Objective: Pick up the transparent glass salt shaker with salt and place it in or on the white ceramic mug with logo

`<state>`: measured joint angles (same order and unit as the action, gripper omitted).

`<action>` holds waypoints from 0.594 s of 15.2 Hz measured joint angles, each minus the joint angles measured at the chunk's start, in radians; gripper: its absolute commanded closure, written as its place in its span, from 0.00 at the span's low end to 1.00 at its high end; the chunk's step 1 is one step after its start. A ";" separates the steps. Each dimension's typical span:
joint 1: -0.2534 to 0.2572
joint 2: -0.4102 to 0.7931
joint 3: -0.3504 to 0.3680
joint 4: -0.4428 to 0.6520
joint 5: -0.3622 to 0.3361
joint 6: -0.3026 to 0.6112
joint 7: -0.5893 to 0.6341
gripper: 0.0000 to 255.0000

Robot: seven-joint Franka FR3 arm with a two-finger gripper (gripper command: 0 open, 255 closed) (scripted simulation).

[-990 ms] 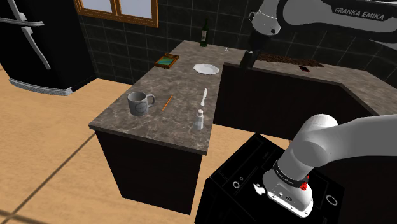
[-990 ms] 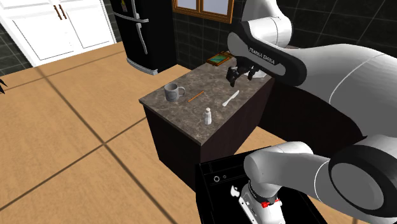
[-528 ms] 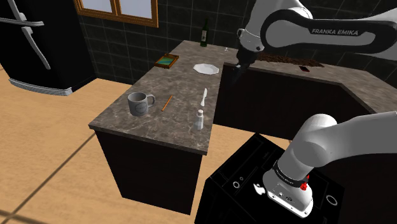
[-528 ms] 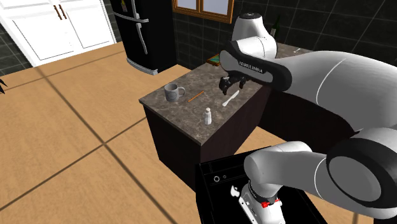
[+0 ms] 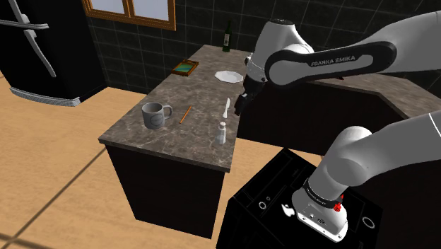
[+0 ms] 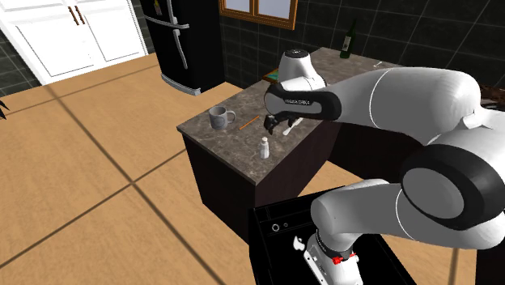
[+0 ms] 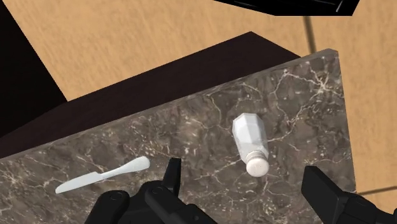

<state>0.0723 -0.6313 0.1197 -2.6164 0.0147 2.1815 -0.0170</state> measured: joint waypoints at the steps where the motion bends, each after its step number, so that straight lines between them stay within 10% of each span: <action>1: 0.003 0.031 0.008 -0.008 0.005 0.041 0.008 0.00; 9: 0.018 0.261 0.061 -0.050 0.023 0.330 0.064 0.00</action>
<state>0.0902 -0.3701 0.1803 -2.6660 0.0376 2.5115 0.0467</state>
